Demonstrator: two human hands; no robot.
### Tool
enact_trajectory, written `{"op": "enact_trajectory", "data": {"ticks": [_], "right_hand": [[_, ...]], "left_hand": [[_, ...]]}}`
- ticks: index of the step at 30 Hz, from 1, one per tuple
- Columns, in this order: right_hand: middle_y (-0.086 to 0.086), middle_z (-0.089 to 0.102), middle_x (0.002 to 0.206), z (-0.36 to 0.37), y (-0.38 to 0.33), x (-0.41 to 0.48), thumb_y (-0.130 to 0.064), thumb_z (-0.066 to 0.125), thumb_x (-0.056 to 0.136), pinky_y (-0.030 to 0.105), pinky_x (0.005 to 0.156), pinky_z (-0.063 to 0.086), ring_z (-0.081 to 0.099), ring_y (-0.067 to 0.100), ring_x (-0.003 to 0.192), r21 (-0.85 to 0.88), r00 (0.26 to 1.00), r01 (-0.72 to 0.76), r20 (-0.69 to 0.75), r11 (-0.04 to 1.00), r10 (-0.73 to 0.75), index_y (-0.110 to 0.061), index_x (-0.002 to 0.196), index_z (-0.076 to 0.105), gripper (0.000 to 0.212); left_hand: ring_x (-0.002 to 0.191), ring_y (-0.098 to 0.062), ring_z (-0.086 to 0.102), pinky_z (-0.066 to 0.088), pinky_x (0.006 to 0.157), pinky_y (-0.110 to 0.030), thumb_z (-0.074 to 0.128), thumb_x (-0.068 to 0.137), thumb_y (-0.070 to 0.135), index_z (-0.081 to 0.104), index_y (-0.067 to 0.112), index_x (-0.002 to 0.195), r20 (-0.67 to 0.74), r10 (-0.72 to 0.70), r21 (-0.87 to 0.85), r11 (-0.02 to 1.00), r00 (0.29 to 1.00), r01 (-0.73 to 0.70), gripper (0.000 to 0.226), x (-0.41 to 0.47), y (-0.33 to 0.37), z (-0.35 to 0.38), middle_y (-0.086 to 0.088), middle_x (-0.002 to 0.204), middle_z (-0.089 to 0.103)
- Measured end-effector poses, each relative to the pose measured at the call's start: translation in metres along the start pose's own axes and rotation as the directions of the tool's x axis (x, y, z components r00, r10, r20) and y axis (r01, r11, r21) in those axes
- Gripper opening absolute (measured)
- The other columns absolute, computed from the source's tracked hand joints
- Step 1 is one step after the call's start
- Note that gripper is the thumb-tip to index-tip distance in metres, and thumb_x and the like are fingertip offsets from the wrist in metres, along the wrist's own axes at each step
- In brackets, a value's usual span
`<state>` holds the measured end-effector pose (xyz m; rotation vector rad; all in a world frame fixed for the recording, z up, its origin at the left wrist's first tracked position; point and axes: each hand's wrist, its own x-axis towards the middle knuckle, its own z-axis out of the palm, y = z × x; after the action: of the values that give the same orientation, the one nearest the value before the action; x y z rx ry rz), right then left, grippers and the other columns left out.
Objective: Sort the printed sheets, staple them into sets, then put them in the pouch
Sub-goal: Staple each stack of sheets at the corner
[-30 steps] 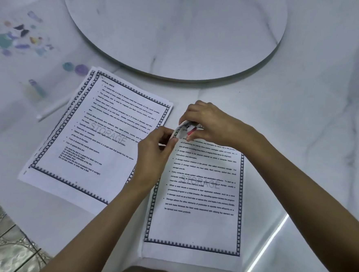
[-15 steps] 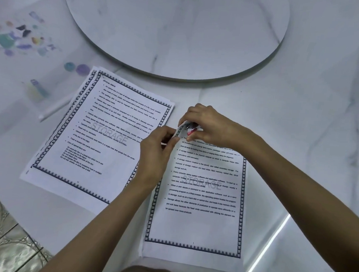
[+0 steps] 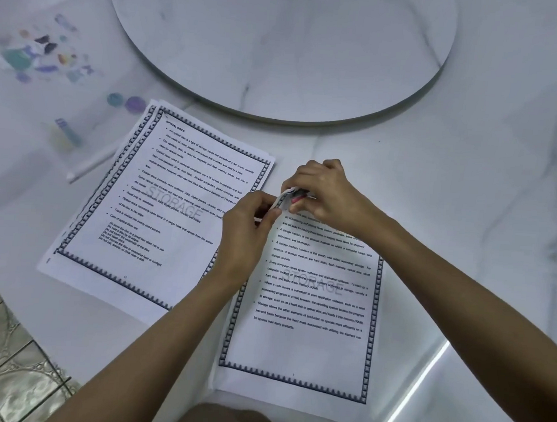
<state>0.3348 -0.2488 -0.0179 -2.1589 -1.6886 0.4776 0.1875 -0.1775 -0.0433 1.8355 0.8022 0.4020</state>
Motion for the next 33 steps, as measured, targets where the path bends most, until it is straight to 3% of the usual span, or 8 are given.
{"op": "enact_trajectory", "data": {"ticks": [7,13,18,21,24,27,31,33], "right_hand": [[-0.012,0.051,0.099,-0.004,0.007,-0.004,-0.022,0.066,0.084,0.022,0.085,0.016,0.045,0.013,0.111,0.085,0.975,-0.156,0.170,0.984,0.140,-0.016,0.113,0.061,0.030],[-0.002,0.055,0.109,-0.001,0.012,-0.027,-0.019,0.070,0.080,0.043,0.102,0.037,0.050,0.018,0.110,0.307,0.964,-0.243,-0.032,0.920,0.266,-0.014,0.118,0.057,0.041],[0.003,0.056,0.108,-0.003,0.008,-0.055,-0.011,0.069,0.081,0.017,0.096,0.044,0.058,-0.003,0.090,0.575,0.854,-0.272,-0.226,0.772,0.469,-0.014,0.116,0.057,0.038],[-0.001,0.056,0.108,0.006,0.007,-0.073,-0.013,0.068,0.082,0.007,0.091,0.040,0.057,0.005,0.098,0.604,0.784,-0.321,-0.262,0.729,0.562,-0.016,0.117,0.057,0.037],[-0.004,0.054,0.106,0.023,0.004,-0.088,-0.015,0.068,0.082,0.001,0.086,0.036,0.054,0.012,0.105,0.593,0.746,-0.393,-0.242,0.703,0.621,-0.018,0.116,0.058,0.037],[-0.004,0.054,0.102,0.038,0.002,-0.100,-0.015,0.069,0.080,0.010,0.089,0.038,0.055,0.017,0.105,0.579,0.738,-0.426,-0.222,0.695,0.637,-0.018,0.114,0.058,0.036],[-0.004,0.053,0.104,0.045,-0.001,-0.106,-0.015,0.070,0.080,0.003,0.087,0.036,0.054,0.016,0.105,0.550,0.733,-0.437,-0.241,0.712,0.636,-0.015,0.117,0.058,0.039],[-0.003,0.053,0.106,0.049,-0.005,-0.107,-0.015,0.071,0.079,0.013,0.091,0.037,0.052,0.018,0.106,0.514,0.735,-0.445,-0.259,0.733,0.627,-0.013,0.118,0.058,0.041]], "left_hand": [[0.072,0.002,0.058,0.042,0.064,-0.003,0.058,0.090,0.015,0.057,0.027,0.097,-0.001,-0.079,-0.029,0.996,0.997,0.079,0.014,-0.014,-0.005,0.002,0.016,0.081,0.059],[0.074,-0.003,0.057,0.044,0.065,-0.004,0.057,0.090,0.011,0.058,0.020,0.108,0.018,-0.123,-0.008,0.992,0.992,0.123,0.020,-0.024,-0.010,0.002,0.015,0.081,0.058],[0.072,0.000,0.055,0.042,0.063,0.000,0.056,0.090,0.010,0.054,0.015,0.121,0.058,-0.136,0.039,0.990,0.989,0.133,0.032,-0.025,-0.012,0.001,0.016,0.082,0.055],[0.082,0.000,0.055,0.042,0.069,0.000,0.055,0.090,0.011,0.048,0.016,0.129,0.122,-0.120,0.088,0.990,0.985,0.110,0.040,-0.027,-0.010,-0.001,0.009,0.096,0.058],[0.101,-0.008,0.052,0.044,0.090,-0.020,0.056,0.090,0.014,0.039,0.019,0.138,0.229,-0.055,0.178,0.984,0.972,0.014,0.051,-0.029,-0.011,-0.001,0.007,0.115,0.050],[0.102,-0.010,0.043,0.036,0.089,-0.021,0.057,0.090,0.018,0.027,0.021,0.144,0.305,-0.082,0.296,0.955,0.949,-0.013,0.062,-0.029,-0.012,-0.002,0.003,0.115,0.037],[0.104,-0.017,0.048,0.041,0.097,-0.027,0.058,0.089,0.018,0.031,0.018,0.143,0.318,-0.062,0.315,0.948,0.946,-0.044,0.060,-0.029,-0.013,-0.012,-0.002,0.115,0.038],[0.105,-0.019,0.050,0.044,0.094,-0.029,0.058,0.089,0.018,0.034,0.016,0.141,0.282,-0.038,0.305,0.951,0.959,-0.052,0.057,-0.028,-0.016,-0.022,-0.006,0.120,0.043]]}}
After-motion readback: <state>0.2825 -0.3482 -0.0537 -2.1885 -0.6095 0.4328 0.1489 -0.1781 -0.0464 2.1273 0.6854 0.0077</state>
